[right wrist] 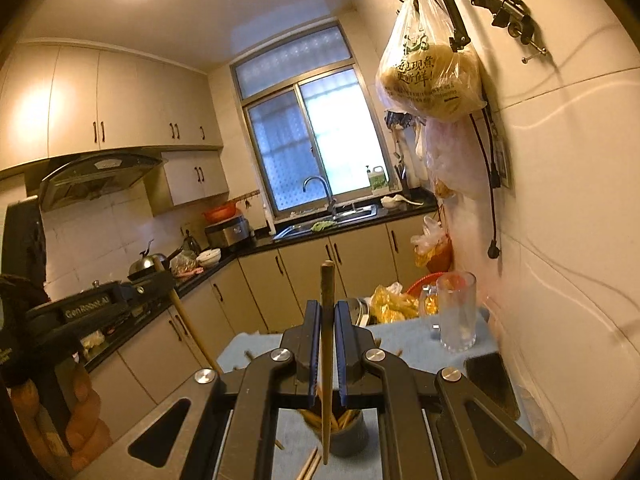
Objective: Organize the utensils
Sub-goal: 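Lower the chopstick into the grey cup and open the left gripper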
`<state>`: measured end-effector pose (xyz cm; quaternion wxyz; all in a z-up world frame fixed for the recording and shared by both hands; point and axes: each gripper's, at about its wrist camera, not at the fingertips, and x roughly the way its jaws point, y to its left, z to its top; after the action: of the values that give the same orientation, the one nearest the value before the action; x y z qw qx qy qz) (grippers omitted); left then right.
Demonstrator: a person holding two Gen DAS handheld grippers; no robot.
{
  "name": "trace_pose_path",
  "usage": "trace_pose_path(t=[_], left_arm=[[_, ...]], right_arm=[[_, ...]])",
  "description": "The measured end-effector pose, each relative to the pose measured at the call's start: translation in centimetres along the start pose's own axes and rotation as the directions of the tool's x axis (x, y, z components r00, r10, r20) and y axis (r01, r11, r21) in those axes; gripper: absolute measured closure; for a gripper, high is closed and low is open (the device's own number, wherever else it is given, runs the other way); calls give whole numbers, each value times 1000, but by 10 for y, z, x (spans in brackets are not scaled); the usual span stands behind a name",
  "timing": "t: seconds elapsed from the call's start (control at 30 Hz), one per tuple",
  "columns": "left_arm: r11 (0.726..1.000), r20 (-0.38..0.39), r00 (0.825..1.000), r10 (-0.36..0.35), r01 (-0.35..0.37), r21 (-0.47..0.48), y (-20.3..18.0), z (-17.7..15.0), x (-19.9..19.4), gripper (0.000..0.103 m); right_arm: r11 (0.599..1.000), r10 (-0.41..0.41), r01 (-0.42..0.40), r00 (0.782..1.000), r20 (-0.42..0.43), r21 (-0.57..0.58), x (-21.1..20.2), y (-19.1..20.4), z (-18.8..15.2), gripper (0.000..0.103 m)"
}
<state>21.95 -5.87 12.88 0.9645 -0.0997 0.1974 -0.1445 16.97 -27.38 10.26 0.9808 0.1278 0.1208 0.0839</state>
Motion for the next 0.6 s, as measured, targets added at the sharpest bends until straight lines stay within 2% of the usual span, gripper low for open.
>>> trace_pose_path(t=[0.2,0.6], left_arm=[[1000,8,1000,15,-15,20,-4,0,28,96],[999,-27,999,41,-41,2,5,-16,69,96]], right_arm=[[1000,-21,21,999,40,-11,23,0,5,95],[999,-32,32,999,13,18,63,-9,-11,95]])
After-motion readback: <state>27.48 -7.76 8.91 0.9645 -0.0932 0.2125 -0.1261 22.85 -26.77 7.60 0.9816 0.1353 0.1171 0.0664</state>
